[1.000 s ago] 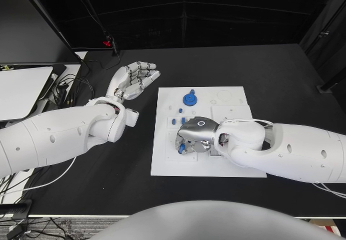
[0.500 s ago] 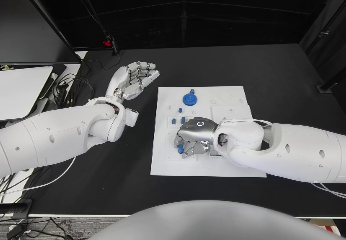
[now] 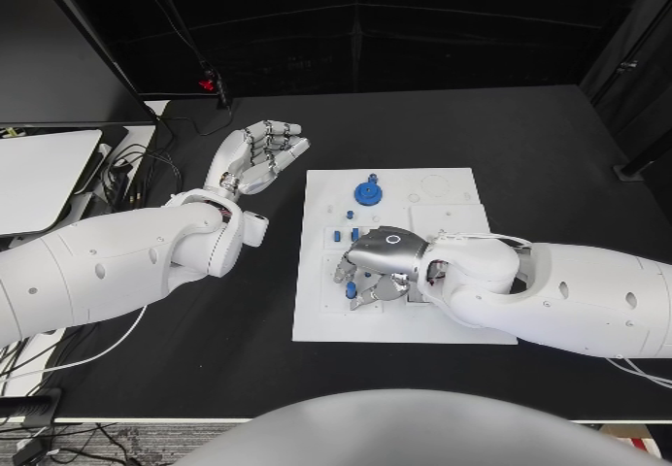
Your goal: Assemble the parts on the task board
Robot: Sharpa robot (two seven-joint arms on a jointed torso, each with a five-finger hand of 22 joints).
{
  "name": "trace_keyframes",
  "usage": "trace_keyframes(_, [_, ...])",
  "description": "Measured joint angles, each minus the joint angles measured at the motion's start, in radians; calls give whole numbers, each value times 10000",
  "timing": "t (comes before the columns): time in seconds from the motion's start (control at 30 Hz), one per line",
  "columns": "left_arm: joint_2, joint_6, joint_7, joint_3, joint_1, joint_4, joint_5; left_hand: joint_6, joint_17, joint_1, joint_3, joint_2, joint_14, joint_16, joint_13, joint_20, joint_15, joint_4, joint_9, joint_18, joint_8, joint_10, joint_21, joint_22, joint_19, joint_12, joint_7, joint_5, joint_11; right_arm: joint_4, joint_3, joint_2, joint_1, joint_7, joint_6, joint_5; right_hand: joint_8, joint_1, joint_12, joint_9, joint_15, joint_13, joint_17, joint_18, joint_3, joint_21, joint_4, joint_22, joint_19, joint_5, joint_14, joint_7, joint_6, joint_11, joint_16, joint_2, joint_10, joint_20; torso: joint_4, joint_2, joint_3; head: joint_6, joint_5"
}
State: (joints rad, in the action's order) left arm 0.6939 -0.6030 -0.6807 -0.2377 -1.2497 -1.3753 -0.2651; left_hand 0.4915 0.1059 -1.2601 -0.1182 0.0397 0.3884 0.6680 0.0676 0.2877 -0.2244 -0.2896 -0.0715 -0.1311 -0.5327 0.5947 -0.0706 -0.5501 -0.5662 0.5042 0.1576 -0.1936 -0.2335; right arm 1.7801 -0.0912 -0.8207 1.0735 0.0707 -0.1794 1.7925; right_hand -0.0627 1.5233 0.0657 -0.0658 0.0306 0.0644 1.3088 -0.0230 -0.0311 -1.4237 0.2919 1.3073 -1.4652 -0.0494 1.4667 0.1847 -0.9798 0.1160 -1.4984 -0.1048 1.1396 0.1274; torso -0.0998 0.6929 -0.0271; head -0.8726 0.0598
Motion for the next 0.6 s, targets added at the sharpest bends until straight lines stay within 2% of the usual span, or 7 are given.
trace_keyframes(0.07, [-5,3,0,0,2,1,0,0,0,0,0,0,0,0,0,0,0,0,0,-1,0,0,0,0,0,0,0,0,0,32,-1,-82,-18,-44,-289,-141,0,-56,0,0,0,0,0,1,0,30,0,0,-27,0,0,45,47,45,29,-55,-45,27,1,0,0,0,18])
trace_keyframes(0.13, [-6,7,0,0,4,1,0,0,0,0,0,0,0,-1,0,0,1,0,0,0,0,0,0,0,0,0,0,0,0,68,-2,-205,-33,-106,-619,-368,0,-129,0,0,0,0,0,1,25,95,-26,0,3,0,0,71,184,79,29,0,-156,71,1,0,0,0,29])
trace_keyframes(0.2, [-6,11,0,0,7,1,0,0,0,0,0,0,0,-1,0,0,0,0,0,0,0,0,0,0,0,0,0,0,0,113,-3,-371,-40,-199,-1030,-747,0,-129,0,0,35,0,0,-158,107,151,0,0,3,0,-35,87,344,107,29,0,-287,71,2,0,1,0,35])
trace_keyframes(0.4, [-13,19,0,0,12,6,0,0,1,0,0,0,0,-1,0,0,0,0,0,-1,0,0,0,-1,0,0,0,0,0,445,5,-1116,-35,-667,-2219,-2621,0,-129,0,1,71,-1,0,-157,227,300,-25,0,5,0,1,178,505,182,66,0,-433,142,-2,-7,6,0,81])
trace_keyframes(0.5, [-27,24,0,0,13,9,0,0,-7,0,0,0,0,-1,0,0,0,0,0,-1,0,0,0,0,0,0,0,0,0,609,5,-1548,96,-971,-2674,-3953,0,-330,26,1,141,-1,0,-157,227,394,-25,0,4,0,0,196,560,198,116,-81,-520,142,-16,-15,11,0,115])
trace_keyframes(0.6, [-27,29,0,0,13,17,0,0,-9,0,0,0,0,-1,0,0,0,0,0,0,0,0,0,-1,0,0,0,0,0,763,17,-2000,324,-1270,-2930,-5358,-60,-656,105,-17,142,11,0,-156,112,558,16,0,75,0,1,203,585,214,174,-250,-608,212,-29,-31,19,0,134])
